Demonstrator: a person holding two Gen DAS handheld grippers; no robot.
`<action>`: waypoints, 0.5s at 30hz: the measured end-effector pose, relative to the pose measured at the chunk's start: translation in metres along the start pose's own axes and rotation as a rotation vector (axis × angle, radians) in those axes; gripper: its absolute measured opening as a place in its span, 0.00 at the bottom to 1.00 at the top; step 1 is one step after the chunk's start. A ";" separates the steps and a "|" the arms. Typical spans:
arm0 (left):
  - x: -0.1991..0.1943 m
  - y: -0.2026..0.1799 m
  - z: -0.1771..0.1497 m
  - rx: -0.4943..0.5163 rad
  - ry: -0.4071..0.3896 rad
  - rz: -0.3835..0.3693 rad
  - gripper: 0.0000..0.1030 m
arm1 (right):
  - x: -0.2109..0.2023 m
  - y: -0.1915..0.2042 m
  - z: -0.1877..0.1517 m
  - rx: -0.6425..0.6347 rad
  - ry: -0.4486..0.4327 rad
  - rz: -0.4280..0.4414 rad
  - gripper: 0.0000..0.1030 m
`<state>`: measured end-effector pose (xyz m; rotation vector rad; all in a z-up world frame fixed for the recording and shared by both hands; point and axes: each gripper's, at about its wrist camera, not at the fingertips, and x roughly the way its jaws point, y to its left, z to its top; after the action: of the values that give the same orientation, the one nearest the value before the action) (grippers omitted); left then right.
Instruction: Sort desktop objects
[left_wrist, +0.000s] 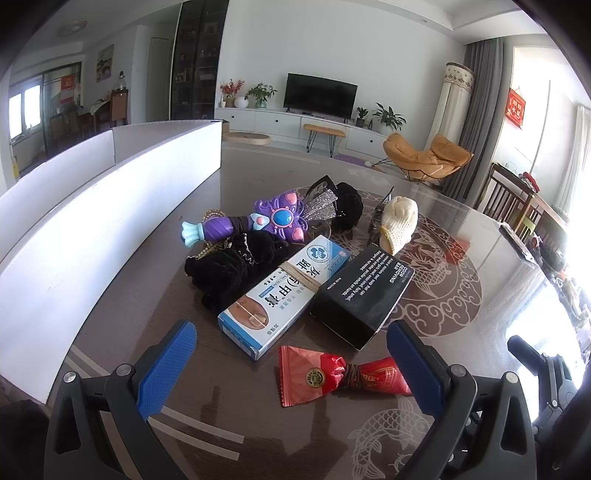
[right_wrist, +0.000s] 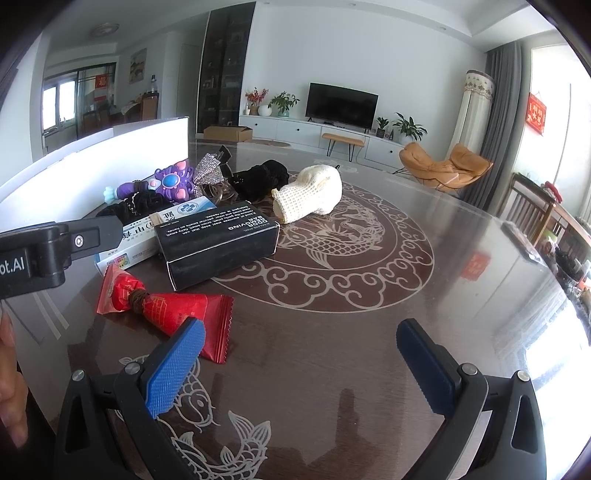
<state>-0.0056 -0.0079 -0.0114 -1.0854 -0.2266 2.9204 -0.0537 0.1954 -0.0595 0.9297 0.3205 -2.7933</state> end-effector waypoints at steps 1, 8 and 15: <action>0.000 0.000 0.000 0.000 0.001 0.000 1.00 | 0.000 0.000 0.000 0.000 0.000 0.000 1.00; 0.000 -0.001 0.000 -0.006 0.004 -0.002 1.00 | 0.000 0.001 0.000 0.000 0.000 0.001 1.00; 0.001 -0.001 0.000 -0.005 0.008 -0.004 1.00 | 0.000 0.001 0.000 -0.001 -0.001 0.001 1.00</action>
<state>-0.0061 -0.0071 -0.0124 -1.0956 -0.2361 2.9132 -0.0535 0.1947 -0.0597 0.9278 0.3210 -2.7927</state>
